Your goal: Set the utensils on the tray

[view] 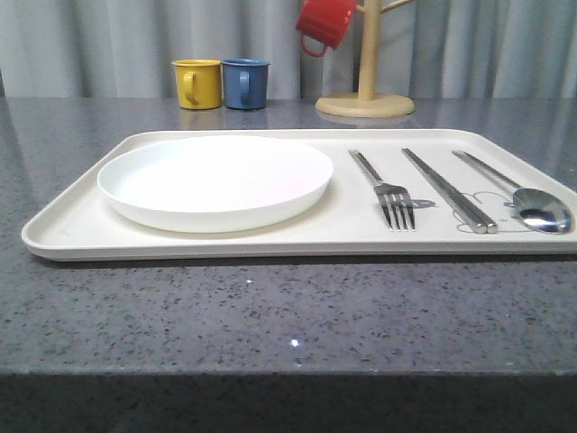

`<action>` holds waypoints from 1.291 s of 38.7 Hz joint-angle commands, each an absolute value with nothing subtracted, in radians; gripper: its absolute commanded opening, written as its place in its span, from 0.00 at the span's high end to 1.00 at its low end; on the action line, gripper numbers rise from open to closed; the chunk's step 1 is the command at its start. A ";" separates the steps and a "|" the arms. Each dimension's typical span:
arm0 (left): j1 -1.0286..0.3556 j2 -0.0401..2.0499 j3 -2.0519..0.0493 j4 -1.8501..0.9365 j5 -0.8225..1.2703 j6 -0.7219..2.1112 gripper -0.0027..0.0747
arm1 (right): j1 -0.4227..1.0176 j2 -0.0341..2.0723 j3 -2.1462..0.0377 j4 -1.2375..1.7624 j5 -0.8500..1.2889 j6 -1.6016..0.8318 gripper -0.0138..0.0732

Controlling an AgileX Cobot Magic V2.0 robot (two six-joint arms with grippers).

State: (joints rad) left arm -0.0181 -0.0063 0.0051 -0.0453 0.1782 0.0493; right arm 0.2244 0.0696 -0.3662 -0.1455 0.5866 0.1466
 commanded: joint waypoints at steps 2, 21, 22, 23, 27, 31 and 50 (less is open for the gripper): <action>-0.017 -0.028 0.007 -0.053 0.090 0.040 0.99 | 0.219 0.080 -0.388 -0.162 0.512 0.138 0.92; -0.017 -0.028 0.007 -0.053 0.090 0.040 0.99 | 0.219 0.080 -0.374 -0.179 0.488 0.137 0.92; -0.017 -0.028 0.007 -0.053 0.090 0.040 0.99 | 0.218 0.074 -0.356 -0.179 0.458 0.137 0.92; -0.017 -0.028 0.007 -0.053 0.090 0.040 0.99 | 0.213 0.069 -0.331 -0.175 0.421 0.137 0.92; -0.017 -0.028 0.007 -0.053 0.088 0.040 0.99 | 0.172 0.036 -0.235 -0.141 0.306 0.124 0.92; -0.017 -0.028 0.007 -0.053 0.088 0.040 0.99 | 0.101 -0.019 -0.128 -0.060 0.235 0.048 0.92; -0.017 -0.026 0.007 -0.053 0.088 0.040 0.99 | -0.014 -0.026 0.026 0.058 0.135 -0.072 0.92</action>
